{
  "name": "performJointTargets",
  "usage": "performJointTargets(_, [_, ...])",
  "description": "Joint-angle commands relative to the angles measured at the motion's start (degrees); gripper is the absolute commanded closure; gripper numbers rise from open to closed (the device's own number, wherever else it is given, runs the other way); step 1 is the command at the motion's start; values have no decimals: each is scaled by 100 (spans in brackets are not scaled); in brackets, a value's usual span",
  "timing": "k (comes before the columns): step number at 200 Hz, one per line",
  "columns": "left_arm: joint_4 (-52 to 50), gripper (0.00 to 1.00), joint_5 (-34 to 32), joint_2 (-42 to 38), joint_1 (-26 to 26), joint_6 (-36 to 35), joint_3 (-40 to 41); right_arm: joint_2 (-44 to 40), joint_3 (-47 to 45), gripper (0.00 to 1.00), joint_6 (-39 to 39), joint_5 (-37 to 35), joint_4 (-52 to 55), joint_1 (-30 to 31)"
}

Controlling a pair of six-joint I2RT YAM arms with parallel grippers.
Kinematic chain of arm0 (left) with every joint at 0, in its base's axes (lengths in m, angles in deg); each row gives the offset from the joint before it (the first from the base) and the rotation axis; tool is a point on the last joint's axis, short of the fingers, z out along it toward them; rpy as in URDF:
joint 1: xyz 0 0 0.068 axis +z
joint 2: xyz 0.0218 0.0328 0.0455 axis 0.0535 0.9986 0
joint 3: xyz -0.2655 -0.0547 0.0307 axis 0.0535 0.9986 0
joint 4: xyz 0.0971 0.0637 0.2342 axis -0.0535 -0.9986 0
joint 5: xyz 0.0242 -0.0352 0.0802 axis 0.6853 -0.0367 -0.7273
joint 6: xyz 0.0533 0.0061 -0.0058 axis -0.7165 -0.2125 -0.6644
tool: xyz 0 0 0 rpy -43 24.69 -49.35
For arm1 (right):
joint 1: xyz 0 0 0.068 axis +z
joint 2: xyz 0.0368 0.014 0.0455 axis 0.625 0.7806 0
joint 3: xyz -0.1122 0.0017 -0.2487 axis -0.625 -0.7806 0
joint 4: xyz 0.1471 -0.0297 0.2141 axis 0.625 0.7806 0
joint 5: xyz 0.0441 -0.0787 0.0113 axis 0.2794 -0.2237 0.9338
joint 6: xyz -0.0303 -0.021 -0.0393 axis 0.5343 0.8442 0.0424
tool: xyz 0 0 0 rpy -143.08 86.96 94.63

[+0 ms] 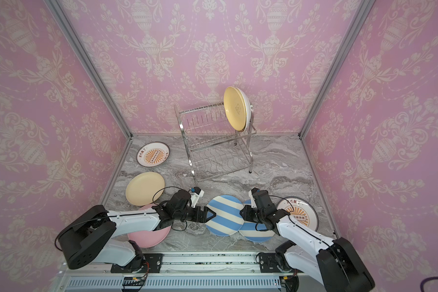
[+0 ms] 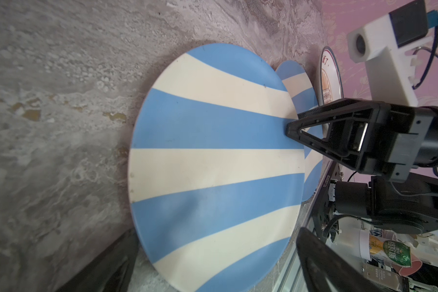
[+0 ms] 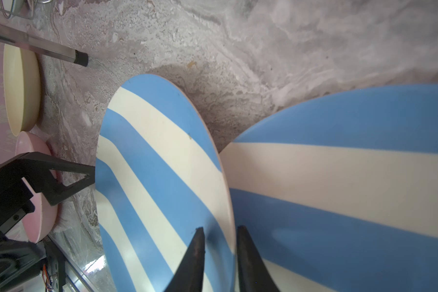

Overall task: Load plates into a dish rack
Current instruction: Pick up the plate from the bottom-center of the table.

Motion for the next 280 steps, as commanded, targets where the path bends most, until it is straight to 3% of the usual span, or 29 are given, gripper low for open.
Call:
performJointTargets(1, [-424, 1, 74, 125, -40, -131, -56, -183, -180, 79, -243, 234, -320, 3])
performJointTargets(96, [-385, 1, 83, 149, -42, -176, -178, -574, -259, 100, -500, 392, -482, 0])
performJointTargets(132, [-1028, 1, -186, -141, 23, -508, -347, -881, 123, 100, -181, 77, 364, -7])
performJointTargets(181, [-1732, 1, -794, -964, 264, -844, -473, -1267, 1605, 100, 835, -584, 2285, -16])
performJointTargets(231, [-2055, 1, -1001, -1635, 663, -942, -373, -1244, 2720, 100, 1342, -748, 2956, -14])
performJointTargets(280, [-2770, 1, -1289, -2458, 1317, -1637, -772, -971, 4842, 100, 2588, -1442, 4619, 35])
